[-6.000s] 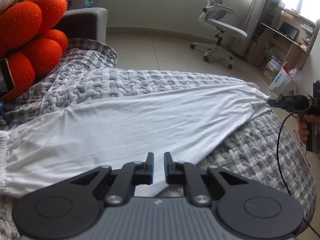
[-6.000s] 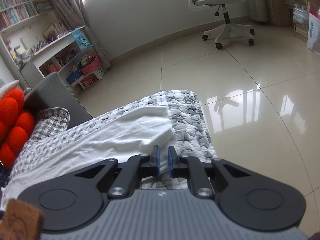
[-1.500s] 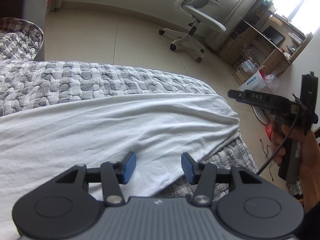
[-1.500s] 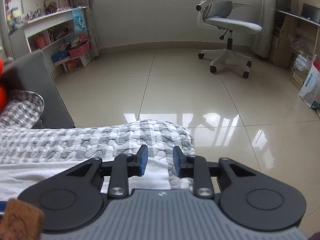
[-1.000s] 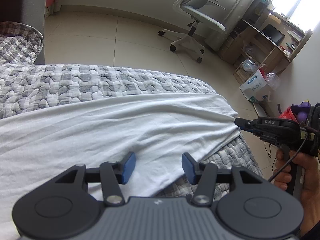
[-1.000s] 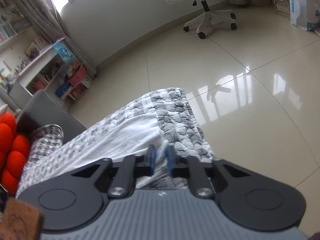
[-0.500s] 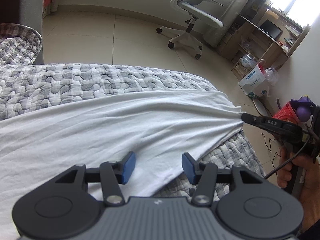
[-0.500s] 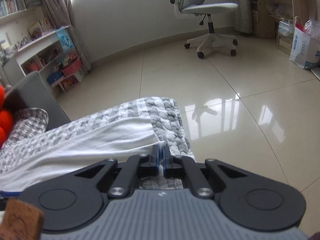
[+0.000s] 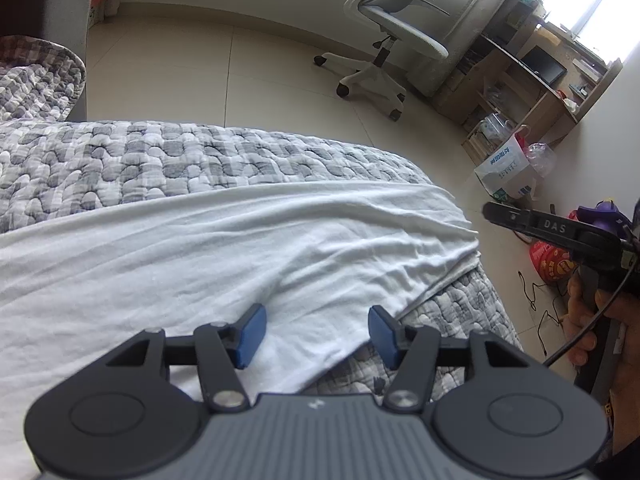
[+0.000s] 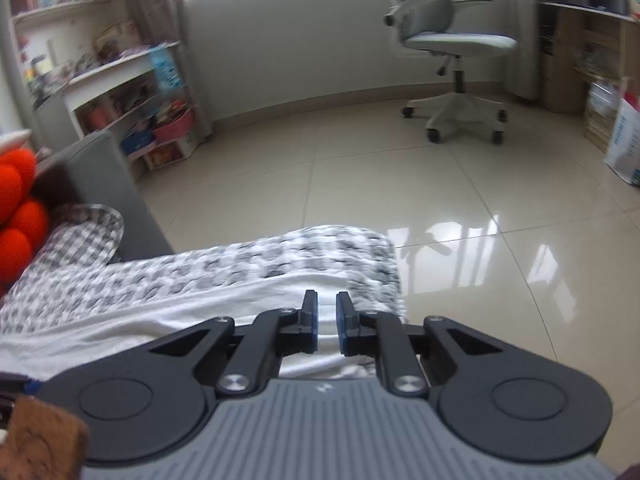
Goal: Fold clothes
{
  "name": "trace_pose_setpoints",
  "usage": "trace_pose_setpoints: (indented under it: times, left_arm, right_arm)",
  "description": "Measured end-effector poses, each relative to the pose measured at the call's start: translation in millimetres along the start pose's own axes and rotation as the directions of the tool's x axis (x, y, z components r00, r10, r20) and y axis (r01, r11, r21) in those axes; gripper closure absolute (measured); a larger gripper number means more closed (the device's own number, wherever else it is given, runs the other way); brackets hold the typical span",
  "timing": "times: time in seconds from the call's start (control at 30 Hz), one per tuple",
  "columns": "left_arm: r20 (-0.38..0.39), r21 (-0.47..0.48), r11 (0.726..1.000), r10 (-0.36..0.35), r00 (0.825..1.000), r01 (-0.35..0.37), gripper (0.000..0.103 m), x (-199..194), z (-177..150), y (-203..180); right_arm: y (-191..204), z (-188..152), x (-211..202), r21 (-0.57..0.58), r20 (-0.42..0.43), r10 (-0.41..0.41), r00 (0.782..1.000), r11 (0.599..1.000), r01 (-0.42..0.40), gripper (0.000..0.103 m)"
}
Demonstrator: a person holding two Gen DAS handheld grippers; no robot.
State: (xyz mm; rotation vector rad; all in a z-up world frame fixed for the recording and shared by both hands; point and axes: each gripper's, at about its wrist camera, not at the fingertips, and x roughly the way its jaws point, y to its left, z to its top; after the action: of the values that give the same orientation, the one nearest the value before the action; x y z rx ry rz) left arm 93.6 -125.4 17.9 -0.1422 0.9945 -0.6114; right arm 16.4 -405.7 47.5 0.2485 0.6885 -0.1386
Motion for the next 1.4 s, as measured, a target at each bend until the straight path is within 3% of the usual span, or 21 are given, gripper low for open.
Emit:
trace_pose_setpoints:
  times: [0.1,0.17,0.23,0.3,0.37,0.4,0.6,0.73,0.8,0.97,1.07,1.13,1.2,1.27,1.33,1.37,1.4]
  left_arm:
    - [0.000,0.003,1.000,0.001,1.000,-0.001,0.044,0.6,-0.2,-0.4]
    - [0.000,0.001,1.000,-0.001,1.000,0.001,0.044,1.1,-0.1,0.0]
    - [-0.001,-0.003,1.000,-0.004,1.000,0.004,0.044,1.7,0.5,1.1]
    - [-0.001,-0.006,1.000,-0.007,1.000,0.007,0.044,1.8,0.8,1.8]
    - [-0.002,-0.005,1.000,-0.007,1.000,0.007,0.044,1.3,0.6,1.5]
    - [-0.003,-0.003,1.000,-0.006,1.000,0.006,0.044,1.1,0.4,1.3]
    - [-0.004,0.003,1.000,-0.006,1.000,0.006,0.044,0.0,-0.1,0.2]
    - [-0.004,-0.003,1.000,-0.009,1.000,0.009,0.044,-0.3,0.4,1.5]
    - [-0.004,-0.004,1.000,-0.011,1.000,0.011,0.044,-0.5,0.6,1.9]
    - [-0.005,-0.026,0.999,-0.021,1.000,0.021,0.044,-0.8,1.8,4.9]
    - [-0.005,-0.016,1.000,-0.015,1.000,0.015,0.044,-0.9,1.1,2.8]
    - [-0.004,-0.013,1.000,-0.013,1.000,0.013,0.043,-1.1,0.7,2.4]
    - [-0.004,-0.016,1.000,-0.013,1.000,0.013,0.043,-1.2,0.6,2.6]
    - [-0.004,-0.011,1.000,-0.010,1.000,0.010,0.042,-0.4,0.5,1.3]
    - [-0.003,0.000,1.000,-0.006,1.000,0.006,0.042,0.1,-0.3,-0.2]
    - [-0.003,0.004,1.000,-0.005,1.000,0.005,0.042,0.3,-0.6,-0.6]
    - [-0.003,0.004,1.000,-0.006,1.000,0.006,0.042,0.4,-0.7,-0.4]
  right_arm:
    - [11.1,6.5,30.1,-0.073,-0.070,-0.042,0.997,0.997,0.037,0.081]
    - [9.8,8.4,42.9,-0.078,-0.072,-0.055,0.996,0.996,0.050,0.058]
    - [10.6,7.9,53.5,-0.098,-0.069,-0.066,0.995,0.993,0.059,0.055]
    - [15.1,5.0,59.0,-0.145,-0.053,-0.073,0.996,0.987,0.065,0.066]
    - [13.3,9.2,58.7,-0.135,-0.037,-0.081,0.996,0.988,0.075,0.096]
    - [12.5,12.2,59.8,-0.134,-0.029,-0.100,0.995,0.986,0.096,0.103]
    - [15.3,15.5,71.3,-0.185,-0.005,-0.138,0.990,0.973,0.135,0.103]
    - [7.5,17.3,70.8,-0.167,-0.003,-0.110,0.994,0.980,0.108,0.102]
    - [0.2,17.8,61.9,-0.114,-0.005,-0.080,0.997,0.990,0.079,0.096]
    - [-18.0,8.3,26.6,0.034,0.033,-0.061,0.998,0.998,0.059,0.063]
    - [-26.4,-4.4,12.4,0.133,0.022,-0.085,0.996,0.988,0.081,0.063]
    - [-30.1,-11.6,5.1,0.199,0.020,-0.060,0.998,0.978,0.055,0.063]
    - [-29.8,-12.9,6.5,0.250,0.000,-0.029,1.000,0.968,0.028,0.064]
    - [-27.7,-12.6,10.4,0.276,-0.018,-0.022,1.000,0.961,0.026,0.084]
    - [-23.7,-11.0,16.0,0.262,-0.028,-0.056,0.998,0.963,0.062,0.091]
    - [-21.7,-10.2,18.8,0.255,-0.033,-0.074,0.997,0.964,0.080,0.100]
    - [-20.4,-8.8,16.1,0.255,-0.022,-0.089,0.996,0.963,0.092,0.100]
